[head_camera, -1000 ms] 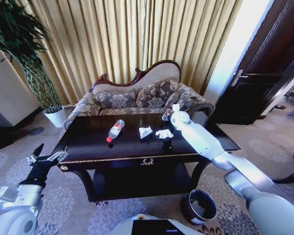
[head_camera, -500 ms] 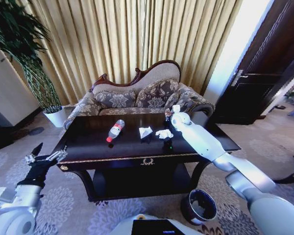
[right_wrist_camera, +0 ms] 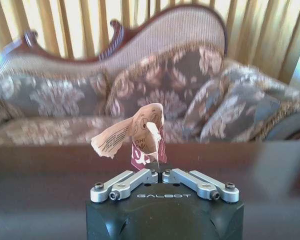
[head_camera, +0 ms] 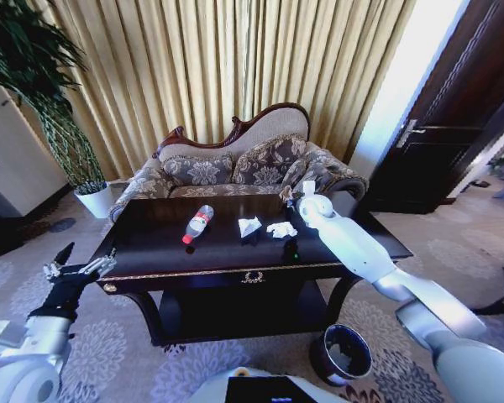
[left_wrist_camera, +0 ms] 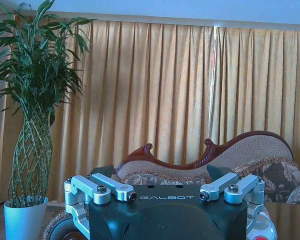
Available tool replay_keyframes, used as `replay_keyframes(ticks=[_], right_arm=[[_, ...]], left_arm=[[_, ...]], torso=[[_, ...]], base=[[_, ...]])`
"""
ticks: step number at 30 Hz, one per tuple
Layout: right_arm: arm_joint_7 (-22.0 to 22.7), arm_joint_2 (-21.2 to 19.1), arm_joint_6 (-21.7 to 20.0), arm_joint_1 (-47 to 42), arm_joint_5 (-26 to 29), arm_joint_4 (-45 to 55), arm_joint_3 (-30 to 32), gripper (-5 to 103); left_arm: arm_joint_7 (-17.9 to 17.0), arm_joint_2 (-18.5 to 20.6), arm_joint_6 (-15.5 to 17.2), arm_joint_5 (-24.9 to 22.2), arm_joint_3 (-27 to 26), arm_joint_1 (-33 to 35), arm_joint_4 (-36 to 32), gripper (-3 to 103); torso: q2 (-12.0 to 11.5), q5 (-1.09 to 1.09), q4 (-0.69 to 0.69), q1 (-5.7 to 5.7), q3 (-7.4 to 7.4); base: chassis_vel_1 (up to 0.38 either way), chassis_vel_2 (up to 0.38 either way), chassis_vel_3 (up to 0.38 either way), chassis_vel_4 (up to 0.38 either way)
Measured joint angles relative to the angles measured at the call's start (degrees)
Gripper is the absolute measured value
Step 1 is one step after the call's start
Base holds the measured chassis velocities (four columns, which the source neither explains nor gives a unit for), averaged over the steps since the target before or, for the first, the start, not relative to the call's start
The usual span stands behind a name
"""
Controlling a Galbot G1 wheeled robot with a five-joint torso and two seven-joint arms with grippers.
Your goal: Move to the front of the table and place the trash on the table into the trash bin.
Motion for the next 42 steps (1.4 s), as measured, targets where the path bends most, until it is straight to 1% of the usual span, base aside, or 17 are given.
replay_keyframes(ticks=[2, 3, 5, 6, 8, 10, 11, 13, 15, 16, 18, 22, 24, 26, 27, 32, 42], right_arm=[[0.0, -1.4, 0.9, -1.3, 0.2, 3.4, 1.5, 0], [0.0, -3.6, 2.2, -3.5, 1.3, 8.4, 4.0, 0], [-0.1, -4.3, 2.6, -4.2, 1.7, 9.8, 4.7, 0], [-0.2, -6.4, 3.9, -7.2, 3.1, 14.7, 7.6, 0], [-0.4, -7.6, 4.6, -9.4, 3.8, 17.6, 9.7, 0], [-1.6, -10.3, 5.4, -14.9, 4.2, 24.3, 14.6, 0], [-3.1, -13.2, 6.5, -21.9, 3.0, 30.2, 19.4, 0], [-3.5, -14.1, 7.1, -24.2, 2.0, 32.0, 20.9, 0], [-4.8, -16.4, 9.6, -33.0, -2.3, 37.7, 26.4, 0], [-4.8, -16.4, 9.6, -33.0, -2.3, 37.7, 26.4, 0], [-5.0, -15.9, 12.9, -40.4, -5.5, 41.7, 30.4, 0], [-5.3, -14.3, 15.2, -47.2, -8.3, 44.6, 33.5, 0], [-7.9, -12.2, 16.3, -54.2, -11.7, 46.7, 37.8, 0], [-8.6, -11.6, 16.5, -55.9, -12.4, 47.2, 39.2, 0], [-11.0, -9.4, 16.7, -60.6, -14.0, 49.2, 43.3, 0], [-13.8, -6.4, 16.8, -66.7, -16.5, 52.4, 47.5, 0], [-15.9, -2.2, 16.3, -71.8, -19.1, 54.5, 49.1, 0]], left_arm=[[0.0, 0.0, 0.0, -0.2, -0.1, -0.1, 0.1, 100], [-0.1, 0.2, -0.1, -0.5, -0.3, -0.3, 0.4, 100], [-0.1, 0.3, -0.1, -0.8, -0.5, -0.3, 0.5, 100], [-0.3, 0.6, -0.1, -1.5, -0.9, -0.7, 0.8, 100], [-0.5, 0.8, -0.1, -1.8, -1.2, -0.9, 1.1, 100], [-0.6, 1.2, -0.1, -2.4, -1.8, -1.5, 1.6, 100], [-0.7, 1.4, -0.1, -3.0, -2.3, -1.8, 2.0, 100], [-0.7, 1.5, 0.0, -3.2, -2.5, -2.0, 2.3, 100], [-0.7, 1.5, 0.0, -3.3, -2.4, -2.6, 2.9, 100], [-0.7, 1.5, 0.0, -3.3, -2.4, -2.6, 2.9, 100], [-0.7, 1.2, 0.0, -3.3, -1.7, -3.2, 3.2, 100], [-0.6, 1.2, 0.3, -3.3, -1.2, -3.9, 3.2, 100], [-0.5, 1.5, 1.1, -3.4, -0.5, -4.4, 3.0, 100], [-0.5, 1.7, 1.2, -3.4, -0.2, -4.5, 2.9, 100], [-0.6, 2.6, 1.4, -3.4, 1.1, -4.9, 2.9, 100], [-0.6, 3.6, 3.1, -3.5, 3.0, -5.9, 2.8, 100], [0.1, 3.6, 3.8, -3.4, 4.7, -5.3, 2.3, 100]], torso=[[0.0, -0.01, -0.01, 0.00, 0.00], [0.0, 0.00, 0.01, 0.00, 0.00], [0.0, 0.00, 0.01, 0.00, 0.00], [0.0, 0.00, 0.00, 0.00, 0.00], [0.0, 0.01, -0.01, 0.00, 0.00], [0.0, -0.01, 0.00, 0.00, 0.00], [0.0, 0.02, -0.02, -0.01, -0.01], [0.0, 0.03, -0.04, -0.01, -0.01], [0.0, 0.00, -0.04, -0.01, -0.01], [0.0, 0.00, -0.04, -0.01, -0.01], [0.0, 0.00, 0.01, -0.01, -0.01], [0.0, 0.00, 0.02, -0.01, 0.00], [0.0, 0.00, 0.01, 0.00, 0.00], [0.0, 0.00, 0.00, -0.01, 0.00], [0.0, 0.00, -0.02, -0.01, -0.01], [0.0, -0.01, -0.01, -0.01, -0.01], [0.0, 0.00, 0.00, -0.01, 0.00]], base=[[0.000, 0.000, 0.000, 0.000], [0.000, 0.000, 0.000, 0.000], [0.000, 0.000, 0.000, 0.000], [0.000, 0.000, 0.000, 0.000], [0.000, 0.000, 0.000, 0.000], [0.000, 0.000, 0.000, 0.000], [0.000, 0.000, 0.000, 0.000], [0.000, 0.000, 0.000, 0.000], [0.000, 0.000, 0.000, 0.000], [0.000, 0.000, 0.000, 0.000], [0.000, 0.000, 0.000, 0.000], [0.000, 0.000, 0.000, 0.000], [0.000, 0.000, 0.000, 0.000], [0.000, 0.000, 0.000, 0.000], [0.000, 0.000, 0.000, 0.000], [0.000, 0.000, 0.000, 0.000], [0.000, 0.000, 0.000, 0.000]])
